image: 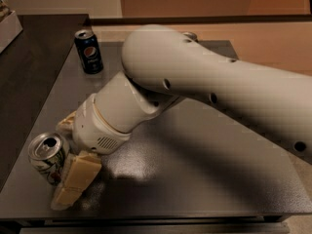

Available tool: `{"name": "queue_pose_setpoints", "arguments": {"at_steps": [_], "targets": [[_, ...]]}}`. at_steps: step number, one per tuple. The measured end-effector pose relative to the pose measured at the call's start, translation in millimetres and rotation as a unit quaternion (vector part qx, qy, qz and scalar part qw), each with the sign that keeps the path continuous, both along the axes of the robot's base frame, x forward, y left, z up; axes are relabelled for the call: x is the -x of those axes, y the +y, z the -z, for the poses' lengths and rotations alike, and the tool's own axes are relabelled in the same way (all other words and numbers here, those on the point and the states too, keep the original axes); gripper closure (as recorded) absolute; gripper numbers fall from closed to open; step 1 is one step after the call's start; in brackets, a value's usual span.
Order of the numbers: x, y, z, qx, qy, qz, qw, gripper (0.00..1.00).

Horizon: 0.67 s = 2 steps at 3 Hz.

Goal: Move 7up can near pepsi can

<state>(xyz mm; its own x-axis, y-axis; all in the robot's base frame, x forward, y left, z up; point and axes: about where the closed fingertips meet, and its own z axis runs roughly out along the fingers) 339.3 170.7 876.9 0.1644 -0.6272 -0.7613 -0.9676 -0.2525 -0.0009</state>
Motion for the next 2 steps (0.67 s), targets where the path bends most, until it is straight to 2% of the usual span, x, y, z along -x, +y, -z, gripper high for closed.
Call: {"name": "queue_pose_setpoints", "arguments": {"at_steps": [2], "targets": [[0.1, 7.4, -6.9, -0.011, 0.021, 0.007, 0.9997, 0.65]]}}
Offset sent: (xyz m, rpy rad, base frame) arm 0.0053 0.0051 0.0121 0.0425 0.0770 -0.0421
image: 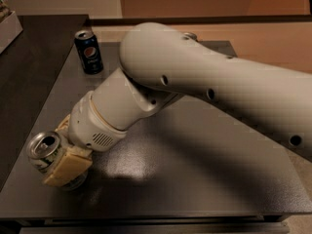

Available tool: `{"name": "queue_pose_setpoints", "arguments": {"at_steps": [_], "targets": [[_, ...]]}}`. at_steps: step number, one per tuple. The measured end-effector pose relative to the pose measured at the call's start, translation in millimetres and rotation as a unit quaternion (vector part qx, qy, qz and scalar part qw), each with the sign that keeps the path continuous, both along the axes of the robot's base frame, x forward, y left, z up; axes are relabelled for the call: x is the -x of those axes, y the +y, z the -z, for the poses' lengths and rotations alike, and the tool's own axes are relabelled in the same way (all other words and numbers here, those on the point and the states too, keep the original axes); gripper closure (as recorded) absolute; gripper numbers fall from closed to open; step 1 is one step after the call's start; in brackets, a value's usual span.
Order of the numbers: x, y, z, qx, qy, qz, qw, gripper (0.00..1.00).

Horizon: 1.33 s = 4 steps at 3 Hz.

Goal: Move 7up can near pepsi can

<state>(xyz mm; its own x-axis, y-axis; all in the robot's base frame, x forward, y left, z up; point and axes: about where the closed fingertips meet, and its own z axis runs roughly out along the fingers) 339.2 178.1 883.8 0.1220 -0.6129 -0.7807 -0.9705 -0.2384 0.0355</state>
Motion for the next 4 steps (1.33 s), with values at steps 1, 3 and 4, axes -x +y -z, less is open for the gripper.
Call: {"name": "queue_pose_setpoints", "arguments": {"at_steps": [1, 3, 4], "targets": [[-14.4, -9.0, -18.7, -0.011, 0.001, 0.042, 0.9991, 0.87], [-92.9, -40.6, -74.8, -0.055, -0.003, 0.148, 0.9875, 1.00], [-132.3, -38.5, -92.0, -0.084, 0.005, 0.183, 0.9796, 1.00]]}}
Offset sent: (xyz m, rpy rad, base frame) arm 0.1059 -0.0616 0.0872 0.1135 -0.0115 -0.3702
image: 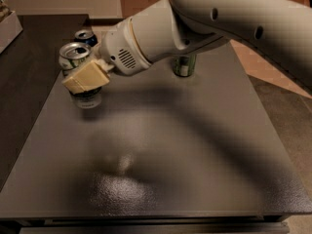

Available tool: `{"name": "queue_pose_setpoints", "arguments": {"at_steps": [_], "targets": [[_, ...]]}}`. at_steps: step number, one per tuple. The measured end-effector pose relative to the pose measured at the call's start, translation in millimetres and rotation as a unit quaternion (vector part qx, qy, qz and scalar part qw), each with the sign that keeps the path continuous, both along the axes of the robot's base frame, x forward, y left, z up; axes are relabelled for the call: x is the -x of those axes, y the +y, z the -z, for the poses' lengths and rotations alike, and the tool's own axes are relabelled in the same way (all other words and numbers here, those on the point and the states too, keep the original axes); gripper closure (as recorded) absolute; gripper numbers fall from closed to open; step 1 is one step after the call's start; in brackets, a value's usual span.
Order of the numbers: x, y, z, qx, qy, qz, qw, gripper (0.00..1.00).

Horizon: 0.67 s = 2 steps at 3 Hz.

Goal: Move 7up can near pepsi can

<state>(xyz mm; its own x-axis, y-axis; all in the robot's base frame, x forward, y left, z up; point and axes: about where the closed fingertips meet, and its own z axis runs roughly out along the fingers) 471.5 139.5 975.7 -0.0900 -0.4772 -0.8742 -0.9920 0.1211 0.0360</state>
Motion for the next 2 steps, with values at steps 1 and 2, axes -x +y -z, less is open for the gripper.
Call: {"name": "queue_pose_setpoints", "arguments": {"at_steps": [1, 2], "targets": [[-23.9, 2.5, -8.6, -0.018, 0.004, 0.020, 0.9996, 1.00], [-57.4, 18.4, -8.6, -0.009, -0.016, 0.053, 0.9984, 1.00]]}}
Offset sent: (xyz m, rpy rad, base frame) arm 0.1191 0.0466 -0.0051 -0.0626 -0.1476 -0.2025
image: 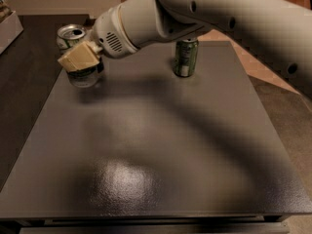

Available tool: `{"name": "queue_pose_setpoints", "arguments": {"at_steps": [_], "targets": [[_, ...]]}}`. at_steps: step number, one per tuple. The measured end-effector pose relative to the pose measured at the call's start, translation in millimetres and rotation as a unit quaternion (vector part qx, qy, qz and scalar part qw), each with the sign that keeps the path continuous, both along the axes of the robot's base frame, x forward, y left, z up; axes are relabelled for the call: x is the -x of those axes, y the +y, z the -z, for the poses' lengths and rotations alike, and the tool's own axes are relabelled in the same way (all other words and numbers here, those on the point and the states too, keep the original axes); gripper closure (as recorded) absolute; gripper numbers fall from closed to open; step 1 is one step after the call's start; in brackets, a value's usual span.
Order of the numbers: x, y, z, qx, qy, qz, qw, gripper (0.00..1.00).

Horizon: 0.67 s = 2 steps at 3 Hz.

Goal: Move 7up can near pepsi can

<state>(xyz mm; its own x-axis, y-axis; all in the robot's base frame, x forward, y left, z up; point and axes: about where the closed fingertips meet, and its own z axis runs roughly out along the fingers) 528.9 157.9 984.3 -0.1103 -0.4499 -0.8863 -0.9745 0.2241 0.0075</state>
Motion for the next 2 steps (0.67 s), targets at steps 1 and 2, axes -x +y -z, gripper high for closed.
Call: {"name": "queue_pose_setpoints", "arguments": {"at_steps": [1, 2], "targets": [[-36.7, 13.2, 12.8, 0.030, -0.030, 0.037, 0.9984, 1.00], [-60.4, 15.2, 23.4, 0.053, -0.047, 0.067, 0.9952, 1.00]]}}
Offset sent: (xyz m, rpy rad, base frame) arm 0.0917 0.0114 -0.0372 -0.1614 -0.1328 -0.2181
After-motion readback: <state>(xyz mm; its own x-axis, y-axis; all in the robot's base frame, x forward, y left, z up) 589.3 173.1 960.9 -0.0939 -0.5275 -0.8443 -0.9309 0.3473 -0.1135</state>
